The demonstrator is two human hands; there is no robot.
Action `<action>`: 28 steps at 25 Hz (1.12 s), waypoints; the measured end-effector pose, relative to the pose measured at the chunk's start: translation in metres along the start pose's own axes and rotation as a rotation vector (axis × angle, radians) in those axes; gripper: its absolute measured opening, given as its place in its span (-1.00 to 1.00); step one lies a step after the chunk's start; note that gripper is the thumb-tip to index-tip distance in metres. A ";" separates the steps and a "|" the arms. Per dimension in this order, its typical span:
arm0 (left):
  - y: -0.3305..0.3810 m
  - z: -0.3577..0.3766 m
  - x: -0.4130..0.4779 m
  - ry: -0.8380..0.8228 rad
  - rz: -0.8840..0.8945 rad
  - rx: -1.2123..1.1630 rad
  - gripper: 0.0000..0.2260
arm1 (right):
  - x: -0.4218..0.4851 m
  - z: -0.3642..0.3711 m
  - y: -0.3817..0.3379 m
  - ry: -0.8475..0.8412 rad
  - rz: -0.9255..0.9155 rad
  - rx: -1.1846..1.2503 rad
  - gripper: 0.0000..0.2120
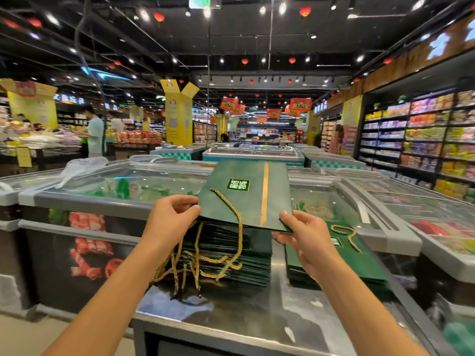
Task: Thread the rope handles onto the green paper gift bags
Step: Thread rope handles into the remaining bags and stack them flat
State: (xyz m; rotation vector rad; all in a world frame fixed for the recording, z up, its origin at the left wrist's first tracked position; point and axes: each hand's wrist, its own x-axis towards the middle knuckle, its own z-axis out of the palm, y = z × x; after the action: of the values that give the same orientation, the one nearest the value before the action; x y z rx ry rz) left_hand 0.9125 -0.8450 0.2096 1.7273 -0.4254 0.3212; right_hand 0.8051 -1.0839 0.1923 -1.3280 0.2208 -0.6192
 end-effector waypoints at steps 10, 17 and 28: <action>0.010 0.087 -0.077 -0.337 -0.008 -0.194 -0.84 | -0.083 -0.131 -0.016 0.181 -0.050 -0.094 -0.88; -0.013 0.137 -0.117 -0.503 -0.045 -0.092 -0.86 | -0.097 -0.189 0.012 0.319 -0.100 -0.611 -0.88; -0.036 0.145 -0.123 -0.528 -0.188 -0.083 -0.93 | -0.097 -0.151 0.045 0.167 -0.763 -1.288 -0.88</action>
State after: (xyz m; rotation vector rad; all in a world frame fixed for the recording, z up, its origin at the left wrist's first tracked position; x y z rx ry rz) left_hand 0.8157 -0.9680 0.0955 1.7437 -0.6402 -0.2946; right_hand 0.6647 -1.1524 0.0932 -2.6518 0.2532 -1.3423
